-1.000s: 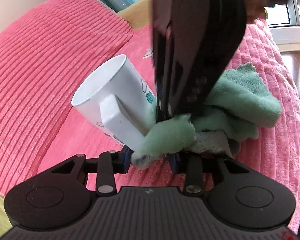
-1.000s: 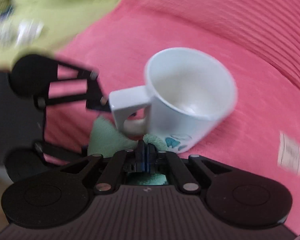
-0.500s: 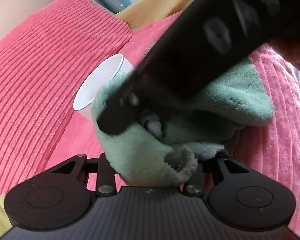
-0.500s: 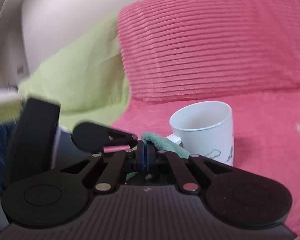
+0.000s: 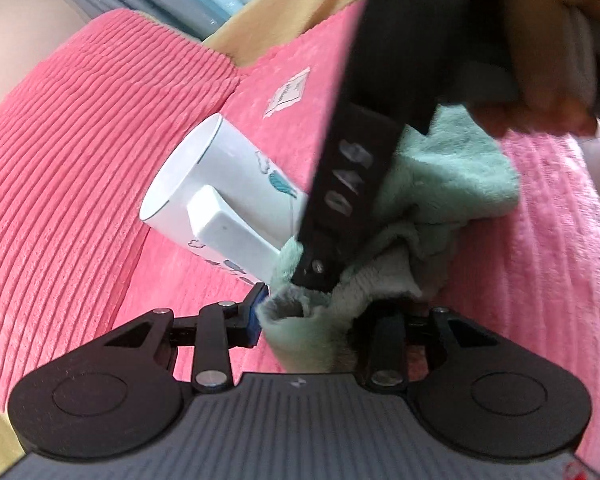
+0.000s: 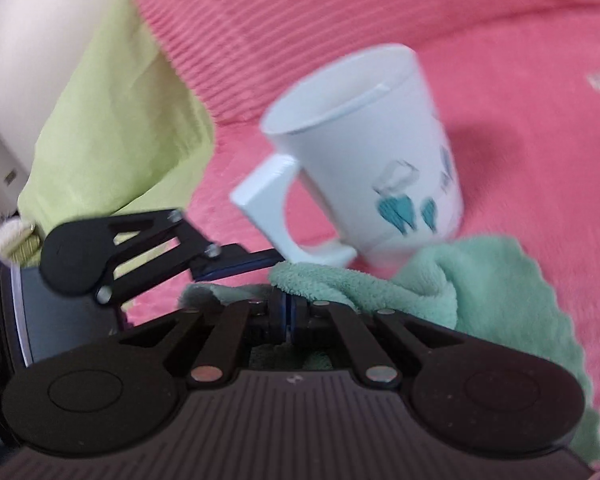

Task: Clean container
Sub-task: 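Hold the mug with the left gripper while the right gripper rubs the cloth along its side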

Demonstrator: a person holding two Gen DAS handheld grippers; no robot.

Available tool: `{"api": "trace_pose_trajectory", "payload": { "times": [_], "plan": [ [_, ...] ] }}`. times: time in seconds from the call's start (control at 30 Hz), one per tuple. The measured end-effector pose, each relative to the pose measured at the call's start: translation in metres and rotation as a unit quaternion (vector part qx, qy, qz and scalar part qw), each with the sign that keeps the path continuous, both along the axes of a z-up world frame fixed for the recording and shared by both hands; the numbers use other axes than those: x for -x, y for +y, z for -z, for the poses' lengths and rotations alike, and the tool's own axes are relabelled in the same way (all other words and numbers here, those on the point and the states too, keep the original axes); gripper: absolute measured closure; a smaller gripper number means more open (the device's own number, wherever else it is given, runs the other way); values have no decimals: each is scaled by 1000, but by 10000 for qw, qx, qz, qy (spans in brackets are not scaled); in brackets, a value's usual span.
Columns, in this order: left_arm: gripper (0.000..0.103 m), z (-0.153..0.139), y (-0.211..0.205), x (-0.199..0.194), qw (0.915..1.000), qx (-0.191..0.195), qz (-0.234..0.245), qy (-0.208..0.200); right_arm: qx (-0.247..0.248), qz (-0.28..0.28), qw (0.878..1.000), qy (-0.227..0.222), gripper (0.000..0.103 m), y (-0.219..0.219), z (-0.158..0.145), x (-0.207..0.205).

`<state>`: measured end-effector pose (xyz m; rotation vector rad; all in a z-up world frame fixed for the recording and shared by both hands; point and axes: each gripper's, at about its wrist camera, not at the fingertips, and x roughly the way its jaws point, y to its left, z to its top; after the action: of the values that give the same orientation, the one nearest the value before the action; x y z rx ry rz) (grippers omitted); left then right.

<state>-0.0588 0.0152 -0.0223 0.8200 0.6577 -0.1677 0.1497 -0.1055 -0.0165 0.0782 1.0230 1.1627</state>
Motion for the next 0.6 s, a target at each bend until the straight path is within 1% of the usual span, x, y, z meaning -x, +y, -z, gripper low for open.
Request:
{"api": "trace_pose_trajectory", "payload": {
  "times": [0.03,0.07,0.13,0.2,0.23,0.3,0.33,0.4,0.47,0.53,0.6],
  "plan": [
    [54,-2,1,2,10000,36,25,7,142,73,9999,-1,103,-1,-2,-2],
    [54,-4,2,3,10000,76,39,16,334,158,9992,-162,103,-5,-7,0],
    [54,-8,6,6,9999,93,-50,-24,619,417,9954,-595,103,-15,-15,2],
    [54,-13,11,10,9997,165,-158,-100,646,729,9896,-1057,103,-27,-21,5],
    [54,-17,11,14,9994,267,-187,-150,510,746,9890,-1167,103,-32,-23,6],
    [54,-25,12,20,9983,511,-178,-234,-229,687,9917,-1059,103,-37,-28,6],
    [54,-29,13,19,9977,609,-156,-248,-578,650,9909,-1024,103,-41,-29,7],
    [54,-29,10,21,9976,632,-113,-247,-914,455,9871,-1231,103,-49,-32,11],
    [53,-25,9,16,9984,495,-138,-254,-1044,138,9855,-1331,103,-37,-31,8],
    [52,-22,10,10,9987,394,-179,-264,-966,-57,9864,-1327,103,-25,-24,1],
    [52,-24,13,7,9985,439,-200,-247,-863,-303,9868,-1336,103,-16,-19,-2]
  ]
}}
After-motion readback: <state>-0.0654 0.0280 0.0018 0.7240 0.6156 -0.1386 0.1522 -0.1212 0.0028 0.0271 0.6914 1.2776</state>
